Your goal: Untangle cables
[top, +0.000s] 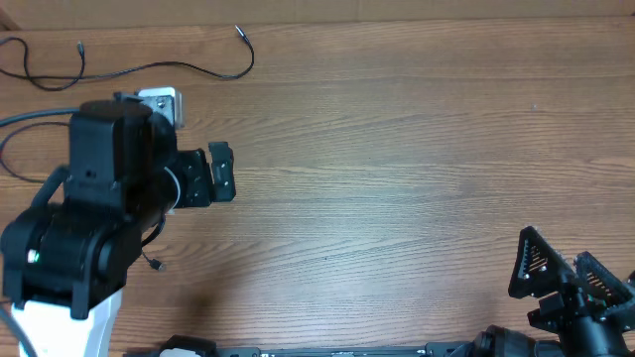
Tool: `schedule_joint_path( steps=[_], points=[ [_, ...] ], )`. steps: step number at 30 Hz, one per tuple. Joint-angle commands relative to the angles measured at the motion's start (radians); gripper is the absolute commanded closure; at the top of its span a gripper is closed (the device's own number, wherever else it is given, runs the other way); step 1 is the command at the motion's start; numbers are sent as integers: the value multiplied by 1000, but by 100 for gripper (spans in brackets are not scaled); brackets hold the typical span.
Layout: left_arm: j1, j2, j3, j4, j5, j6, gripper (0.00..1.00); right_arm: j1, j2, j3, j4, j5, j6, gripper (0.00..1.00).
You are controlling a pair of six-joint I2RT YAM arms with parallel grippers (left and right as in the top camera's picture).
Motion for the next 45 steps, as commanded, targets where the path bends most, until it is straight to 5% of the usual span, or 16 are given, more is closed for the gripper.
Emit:
schedule_joint_path(
  steps=[1, 11, 21, 27, 45],
  points=[
    [-1, 43, 5, -8, 2, -7, 0, 5, 0, -19, -13, 33, -7, 0],
    [-2, -99, -29, -41, 64, 72, 0, 5, 0, -20, -30, 33, -7, 0],
    [-2, -694, -499, 188, 60, 71, 0, 61, 3, -20, 28, 37, -10, 0],
    [-2, -922, -595, 224, 12, 42, 0, 93, 3, -20, 72, 32, -111, 0],
    [-2, -956, -596, 205, 13, 42, 0, 97, 3, -20, 78, 33, -112, 0]
  ],
)
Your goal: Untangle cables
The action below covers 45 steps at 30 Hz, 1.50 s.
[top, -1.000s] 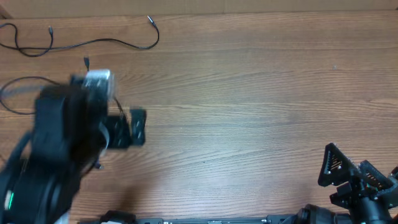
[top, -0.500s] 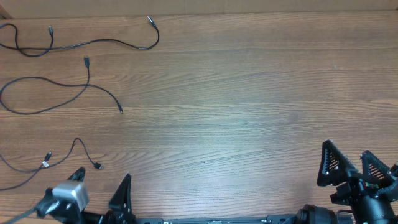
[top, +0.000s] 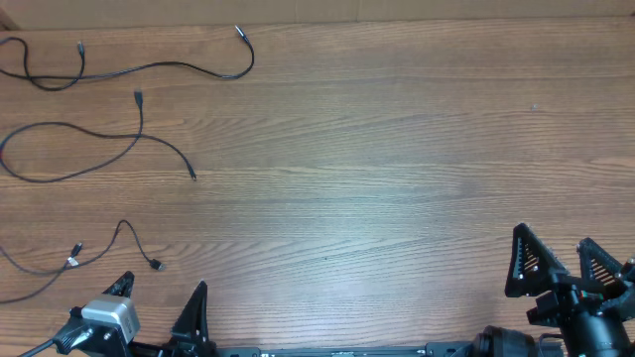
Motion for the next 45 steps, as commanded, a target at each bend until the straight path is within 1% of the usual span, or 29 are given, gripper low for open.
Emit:
schedule_joint_path(
  steps=[1, 7, 20, 22, 24, 28, 30, 33, 37, 41, 45],
  points=[
    [-2, -5, -5, -1, -10, 4, 0, 5, 4, 0, 2, 7, -8, 0],
    [-2, -5, -5, 0, -10, 4, 0, 5, 4, 0, -37, 7, -8, 0],
    [-2, -5, -5, -1, -10, 4, 0, 5, 4, 0, -273, 14, -9, 0],
    [-2, -5, -5, -1, -9, 4, 0, 5, 4, 0, -270, 39, -9, 0],
    [-2, -5, -5, -1, -10, 4, 0, 17, 1, -5, -239, 45, -13, 0],
    [-2, -5, -5, -1, -10, 4, 0, 91, -13, -56, -147, 33, -108, 0],
    [-2, -5, -5, -1, -9, 4, 0, 148, -54, -127, -78, 33, -164, 0],
    [-2, -5, -5, -1, -10, 4, 0, 195, -121, -240, 28, 39, -189, 0],
    [-2, -5, -5, -1, -10, 4, 1, 204, -192, -387, 235, 46, -191, 0],
    [-2, -5, -5, -1, -10, 4, 0, 214, -256, -539, 399, 44, -266, 0],
    [-2, -5, -5, -1, -10, 4, 0, 238, -333, -689, 550, 45, -271, 0]
  ],
)
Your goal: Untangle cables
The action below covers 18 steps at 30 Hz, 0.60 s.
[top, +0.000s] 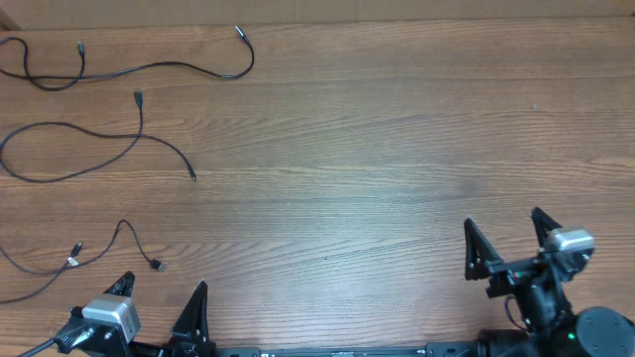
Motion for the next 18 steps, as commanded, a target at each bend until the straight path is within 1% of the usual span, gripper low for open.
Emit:
schedule_joint_path(
  steps=[1, 4, 13, 18],
  points=[
    [-2, -5, -4, 2, -10, 4, 0, 24, -80, -126, 101, 10, -35, 0],
    [-2, -5, -4, 2, -10, 4, 0, 24, -117, -214, 188, 11, -35, 0],
    [-2, -5, -4, 2, -10, 4, 0, 23, -116, -403, 474, 10, -37, 0],
    [-2, -5, -4, 2, -10, 4, 0, 23, -116, -491, 598, 3, -110, 0]
  ],
)
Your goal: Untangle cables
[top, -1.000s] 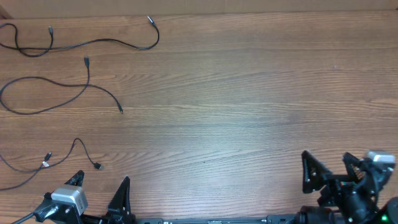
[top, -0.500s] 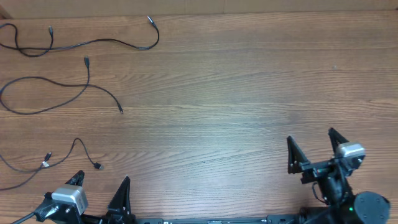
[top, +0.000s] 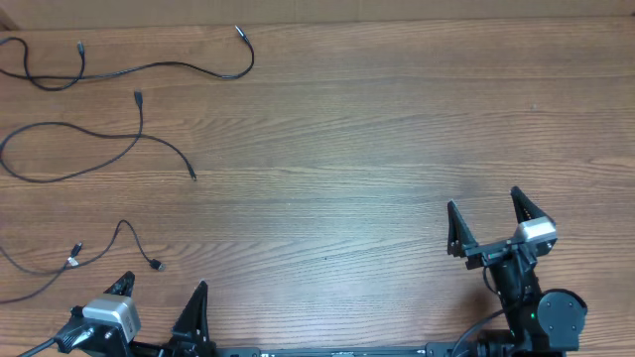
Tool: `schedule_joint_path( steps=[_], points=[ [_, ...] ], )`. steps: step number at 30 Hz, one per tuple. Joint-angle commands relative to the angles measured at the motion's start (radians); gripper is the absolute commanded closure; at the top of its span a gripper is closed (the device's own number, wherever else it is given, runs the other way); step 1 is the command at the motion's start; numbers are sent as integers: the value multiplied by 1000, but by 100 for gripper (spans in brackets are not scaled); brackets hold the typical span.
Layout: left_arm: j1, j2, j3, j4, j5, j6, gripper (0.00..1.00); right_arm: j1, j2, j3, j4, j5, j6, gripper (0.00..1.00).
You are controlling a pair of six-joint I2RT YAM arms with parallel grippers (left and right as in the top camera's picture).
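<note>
Three thin black cables lie apart at the table's left. The top cable (top: 149, 67) runs from the left edge to a plug near the back. Below it the middle cable (top: 94, 159) curves across to a plug end. At the front left lies the lower cable (top: 99, 253). My left gripper (top: 159, 303) is open at the front edge, near the lower cable and holding nothing. My right gripper (top: 488, 218) is open at the front right, far from every cable.
The wooden table (top: 397, 129) has its back edge along the top of the overhead view. The arm bases sit along the front edge. The cables run off the left edge.
My right gripper has moved a little left and away from the front edge, still open. The left gripper and the three cables have not moved.
My left arm was over the left side of the table, covering the middle cable. Then it was back at the front edge, open, with three separate cables in view. Since then the right gripper has come out from the front right corner toward the left.
</note>
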Motion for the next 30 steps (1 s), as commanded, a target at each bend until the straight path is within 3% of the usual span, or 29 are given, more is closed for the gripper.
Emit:
schedule_joint_path(
  steps=[1, 13, 30],
  points=[
    [-2, -5, -3, 2, -10, 4, 1, 4, -12, -49, 45, 3, -67, 0],
    [-2, -5, -3, 2, -10, 4, 0, 4, -12, -161, 174, 0, -70, 0],
    [-2, -5, -3, 2, -10, 4, 1, 3, -12, -159, 47, 47, -43, 0]
  ],
)
